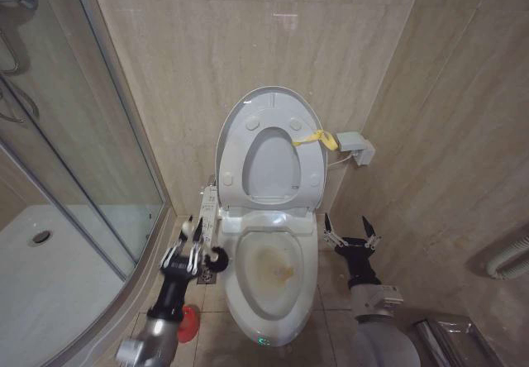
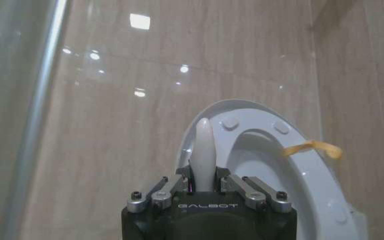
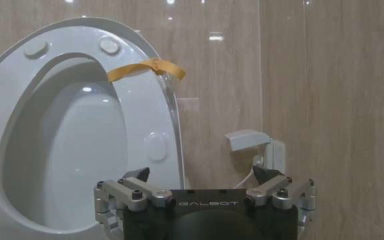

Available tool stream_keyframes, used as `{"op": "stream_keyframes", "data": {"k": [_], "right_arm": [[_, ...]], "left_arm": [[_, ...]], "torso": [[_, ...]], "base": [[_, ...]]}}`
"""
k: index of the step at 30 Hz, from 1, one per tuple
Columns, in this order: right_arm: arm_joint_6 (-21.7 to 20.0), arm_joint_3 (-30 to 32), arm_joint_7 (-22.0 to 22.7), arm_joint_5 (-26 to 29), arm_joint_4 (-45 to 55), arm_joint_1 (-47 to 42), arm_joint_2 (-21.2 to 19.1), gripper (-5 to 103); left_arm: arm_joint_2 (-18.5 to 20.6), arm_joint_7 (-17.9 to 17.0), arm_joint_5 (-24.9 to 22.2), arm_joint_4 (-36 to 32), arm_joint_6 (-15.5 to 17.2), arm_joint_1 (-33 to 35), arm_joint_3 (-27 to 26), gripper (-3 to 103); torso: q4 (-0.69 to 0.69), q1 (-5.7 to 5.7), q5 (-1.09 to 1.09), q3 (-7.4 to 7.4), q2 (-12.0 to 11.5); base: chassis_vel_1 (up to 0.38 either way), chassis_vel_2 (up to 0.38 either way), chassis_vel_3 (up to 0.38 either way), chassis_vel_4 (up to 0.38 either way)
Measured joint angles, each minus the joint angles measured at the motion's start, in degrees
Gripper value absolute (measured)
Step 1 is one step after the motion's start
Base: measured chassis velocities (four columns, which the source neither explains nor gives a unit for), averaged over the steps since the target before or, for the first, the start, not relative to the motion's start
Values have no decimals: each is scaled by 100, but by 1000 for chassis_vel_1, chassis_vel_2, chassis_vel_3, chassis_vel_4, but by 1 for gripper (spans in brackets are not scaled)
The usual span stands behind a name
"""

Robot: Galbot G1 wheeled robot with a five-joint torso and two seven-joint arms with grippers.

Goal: Open the toilet lid, clean the toilet bowl with a toilet brush, close the toilet lid, and flush.

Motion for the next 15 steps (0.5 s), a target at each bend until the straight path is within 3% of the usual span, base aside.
{"op": "stream_keyframes", "data": {"k": [4, 7, 15], "right_arm": [[0, 0, 0, 0, 0, 0, 0, 100], [0, 0, 0, 0, 0, 0, 0, 100], [0, 0, 0, 0, 0, 0, 0, 100]], "left_arm": [[208, 77, -476, 394, 381, -800, 426, 21], [274, 82, -635, 664, 479, -1139, 745, 21], [261, 76, -686, 2041, 392, -2517, 1813, 21]], "torso": [[2, 0, 0, 0, 0], [1, 0, 0, 0, 0], [0, 0, 1, 1, 0]], "base": [[0, 0, 0, 0], [0, 0, 0, 0], [0, 0, 0, 0]]}}
